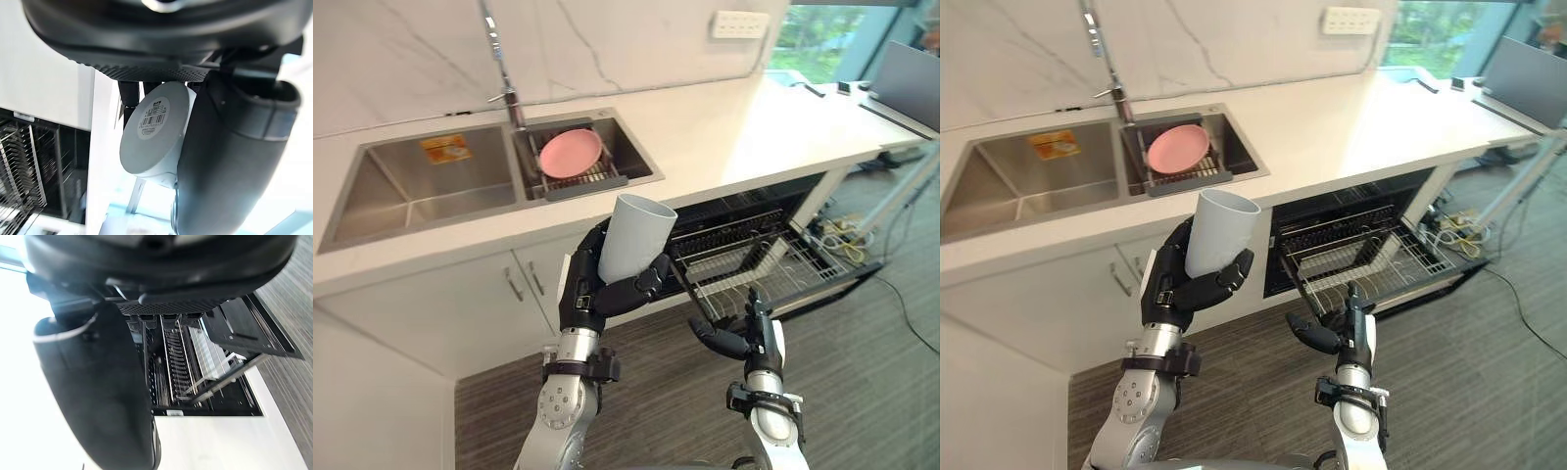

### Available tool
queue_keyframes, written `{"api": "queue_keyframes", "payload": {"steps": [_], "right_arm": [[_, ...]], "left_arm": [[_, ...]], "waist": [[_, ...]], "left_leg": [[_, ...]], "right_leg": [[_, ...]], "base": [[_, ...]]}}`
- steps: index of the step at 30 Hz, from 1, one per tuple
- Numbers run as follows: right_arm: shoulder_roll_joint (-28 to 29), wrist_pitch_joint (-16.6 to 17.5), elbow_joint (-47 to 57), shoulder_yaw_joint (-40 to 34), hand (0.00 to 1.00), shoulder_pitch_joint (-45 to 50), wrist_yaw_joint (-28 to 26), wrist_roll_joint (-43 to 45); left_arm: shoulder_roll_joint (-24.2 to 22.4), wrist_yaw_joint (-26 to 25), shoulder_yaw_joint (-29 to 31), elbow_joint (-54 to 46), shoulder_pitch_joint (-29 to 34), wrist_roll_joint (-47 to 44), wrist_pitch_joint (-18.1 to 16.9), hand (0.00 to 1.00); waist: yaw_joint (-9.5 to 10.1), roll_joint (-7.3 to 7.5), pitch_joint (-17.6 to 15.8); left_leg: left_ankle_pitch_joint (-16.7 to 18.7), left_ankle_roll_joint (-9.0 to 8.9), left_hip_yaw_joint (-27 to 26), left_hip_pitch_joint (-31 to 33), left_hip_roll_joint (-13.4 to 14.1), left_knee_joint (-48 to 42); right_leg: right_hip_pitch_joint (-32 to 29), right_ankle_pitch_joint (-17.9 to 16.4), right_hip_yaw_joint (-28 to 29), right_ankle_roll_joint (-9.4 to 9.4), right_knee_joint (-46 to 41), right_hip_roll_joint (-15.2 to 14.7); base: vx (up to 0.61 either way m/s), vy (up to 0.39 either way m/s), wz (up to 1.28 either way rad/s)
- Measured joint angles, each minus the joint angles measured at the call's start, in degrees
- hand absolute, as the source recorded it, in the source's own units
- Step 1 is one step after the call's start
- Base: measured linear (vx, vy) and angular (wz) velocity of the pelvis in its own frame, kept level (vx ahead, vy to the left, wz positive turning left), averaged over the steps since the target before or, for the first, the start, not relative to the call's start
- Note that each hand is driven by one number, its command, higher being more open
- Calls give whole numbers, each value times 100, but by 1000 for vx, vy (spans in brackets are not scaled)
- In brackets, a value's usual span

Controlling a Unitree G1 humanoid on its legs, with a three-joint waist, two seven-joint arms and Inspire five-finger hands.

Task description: Walk over to the sink, pick up the cup, carry it to the dishwasher, place the cup inside the dishwasher, then close the dishwasher door

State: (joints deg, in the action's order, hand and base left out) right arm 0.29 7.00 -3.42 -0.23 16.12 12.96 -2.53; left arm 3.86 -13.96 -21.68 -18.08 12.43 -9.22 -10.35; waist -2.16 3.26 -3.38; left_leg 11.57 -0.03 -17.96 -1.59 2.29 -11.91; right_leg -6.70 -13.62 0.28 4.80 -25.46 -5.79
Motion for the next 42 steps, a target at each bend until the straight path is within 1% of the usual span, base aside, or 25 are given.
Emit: {"api": "queue_keyframes", "payload": {"steps": [2, 3, 4, 5, 6, 7, 8, 10, 12, 14, 15, 16, 17, 18, 19, 20, 21, 22, 23, 24, 26, 29, 33, 38, 42], "right_arm": [[-9, 1, 202, 51, 100, 1, -1, -32], [-10, 1, 324, 66, 100, -5, -3, -103], [-13, 24, 501, 79, 100, -43, -11, -117], [-28, 62, 596, 100, 100, -155, -15, -114], [-41, 65, 644, 116, 100, -223, -21, -114], [-119, 112, 731, 180, 100, -339, -20, -110], [-264, 122, 885, 211, 100, -405, -29, -108], [-484, 188, 1119, 230, 100, -446, -53, -108], [-596, 237, 1192, 220, 100, -445, -61, -105], [-639, 238, 1266, 178, 100, -420, -92, -89], [-641, 238, 1277, 178, 100, -419, -101, -89], [-736, 283, 1438, 193, 100, -415, -158, -69], [-773, 292, 1501, 202, 100, -414, -160, -32], [-800, 337, 1610, 219, 100, -421, -161, 92], [-803, 367, 1643, 202, 100, -441, -154, 129], [-803, 376, 1643, 189, 100, -441, -163, 139], [-811, 376, 1636, 182, 100, -440, -192, 169], [-819, 376, 1611, 189, 100, -438, -242, 263], [-828, 376, 1596, 200, 100, -423, -279, 314], [-788, 378, 1540, 217, 100, -406, -306, 340], [-703, 392, 1568, 296, 100, -259, -408, 360], [-655, 396, 1567, 298, 100, -229, -542, 403], [-623, 396, 1570, 294, 100, -214, -647, 601], [-609, 397, 1717, 309, 100, -217, -804, 1182], [-618, 457, 2032, 492, 100, -249, -930, 1559]], "left_arm": [[56, -32, 94, 1, -9, 44, -1, 0], [70, -70, 137, 1, -14, 91, -4, 0], [70, -110, 211, 1, -37, 156, -6, 0], [71, -129, 305, 2, -38, 163, -6, 0], [81, -144, 350, 3, -39, 163, -6, 0], [69, -191, 400, 43, -49, 196, -6, 0], [35, -206, 388, 74, -56, 231, 0, 0], [-54, -204, 377, 104, -131, 248, -1, 0], [-106, -197, 315, 133, -245, 249, -1, 0], [-121, -151, 277, 235, -368, 249, -5, 0], [-126, -151, 279, 242, -369, 248, -5, 0], [-206, -144, 318, 246, -373, 248, -12, 0], [-232, -142, 337, 248, -377, 248, -12, 0], [-266, -145, 334, 248, -406, 248, -14, 0], [-271, -145, 325, 248, -437, 248, -14, 0], [-272, -152, 324, 248, -441, 249, -14, 0], [-277, -175, 325, 247, -443, 250, -14, 0], [-285, -205, 329, 243, -444, 251, -15, 0], [-298, -225, 336, 231, -444, 252, -15, 0], [-260, -227, 366, 231, -430, 252, -20, 0], [-237, -224, 436, 228, -418, 255, -18, 0], [-198, -225, 483, 223, -410, 256, -18, 0], [-188, -226, 569, 182, -406, 268, -18, 0], [-148, -234, 596, 178, -411, 487, -18, 0], [-29, -320, 815, 209, -541, 569, -18, 0]], "waist": [[-52, -49, -42], [-72, -62, -48], [-97, -102, -74], [-101, -96, -87], [-109, -82, -92], [-187, -115, -107], [-189, -271, -125], [-188, -403, -195], [-201, -444, -215], [-223, -512, -274], [-223, -521, -278], [-190, -656, -328], [-178, -628, -355], [-128, -660, -334], [-73, -641, -345], [-59, -629, -353], [-16, -622, -357], [1, -645, -342], [1, -703, -308], [7, -691, -273], [-31, -498, -187], [-29, -445, -164], [-28, -444, -160], [-31, -438, -156], [-50, -435, -149]], "left_leg": [[14, 24, -215, -244, 72, 140], [32, 21, -329, -315, 93, 184], [91, -32, -469, -336, 159, 161], [144, -106, -625, -384, 247, 113], [185, -169, -685, -406, 286, 69], [308, -296, -724, -415, 384, -96], [318, -297, -696, -435, 534, -90], [318, -299, -645, -549, 635, 1], [316, -306, -612, -604, 746, -147], [342, -357, -528, -456, 1004, -1135], [341, -358, -514, -433, 1030, -1257], [251, -399, -349, -160, 1243, -2218], [259, -425, -199, 15, 1263, -2525], [445, -457, 126, 290, 1143, -2628], [623, -419, 342, 500, 951, -2405], [678, -395, 440, 582, 848, -2230], [677, -394, 650, 677, 644, -1717], [438, -392, 858, 699, 502, -999], [-153, -330, 962, 692, 472, -507], [-444, -262, 904, 586, 485, -415], [-547, -185, 802, 396, 330, -66], [-690, -112, 680, 127, 147, 352], [-793, -85, 631, -99, 61, 680], [-899, -94, 572, -212, 61, 939], [-912, -99, 414, -269, 73, 1033]], "right_leg": [[-172, -17, -456, 81, -370, -80], [-264, -93, -692, -34, -401, -155], [-452, -126, -1058, -97, -371, -265], [-580, -45, -1475, -199, -140, -348], [-596, 126, -1690, -285, 94, -355], [-502, 606, -1866, -431, 404, -237], [-364, 714, -1796, -504, 694, -5], [-280, 756, -1703, -549, 847, 190], [-134, 743, -1639, -574, 975, 325], [294, 767, -1591, -606, 1301, 457], [330, 768, -1583, -607, 1322, 465], [566, 757, -1446, -632, 1453, 546], [601, 756, -1403, -656, 1504, 536], [607, 754, -1317, -662, 1558, 477], [629, 766, -1241, -641, 1571, 387], [658, 780, -1213, -618, 1589, 335], [688, 793, -1130, -589, 1605, 252], [706, 801, -1052, -553, 1608, 223], [723, 786, -1000, -479, 1613, 271], [786, 768, -902, -396, 1648, 279], [824, 812, -831, -323, 1758, 148], [932, 874, -740, -222, 1935, 41], [1060, 909, -699, -166, 2082, -30], [1056, 943, -646, -150, 2167, 8], [1056, 1034, -517, -171, 2289, 71]], "base": [[49, 47, -66], [28, -3, -58], [60, -45, -73], [70, -77, -66], [107, -122, -57], [139, -132, -49], [144, -131, -48], [147, -124, -45], [152, -129, -27], [117, -75, -14], [103, -5, -29], [88, 27, -27], [101, 60, -38], [101, 70, -30], [106, 65, -29], [112, 80, -30], [102, 115, -33], [115, 176, -41], [106, 169, -45], [136, 171, -32], [104, 116, -18], [63, 76, -11], [27, 42, -6], [-1, -12, -7], [-3, 1, -19]]}}
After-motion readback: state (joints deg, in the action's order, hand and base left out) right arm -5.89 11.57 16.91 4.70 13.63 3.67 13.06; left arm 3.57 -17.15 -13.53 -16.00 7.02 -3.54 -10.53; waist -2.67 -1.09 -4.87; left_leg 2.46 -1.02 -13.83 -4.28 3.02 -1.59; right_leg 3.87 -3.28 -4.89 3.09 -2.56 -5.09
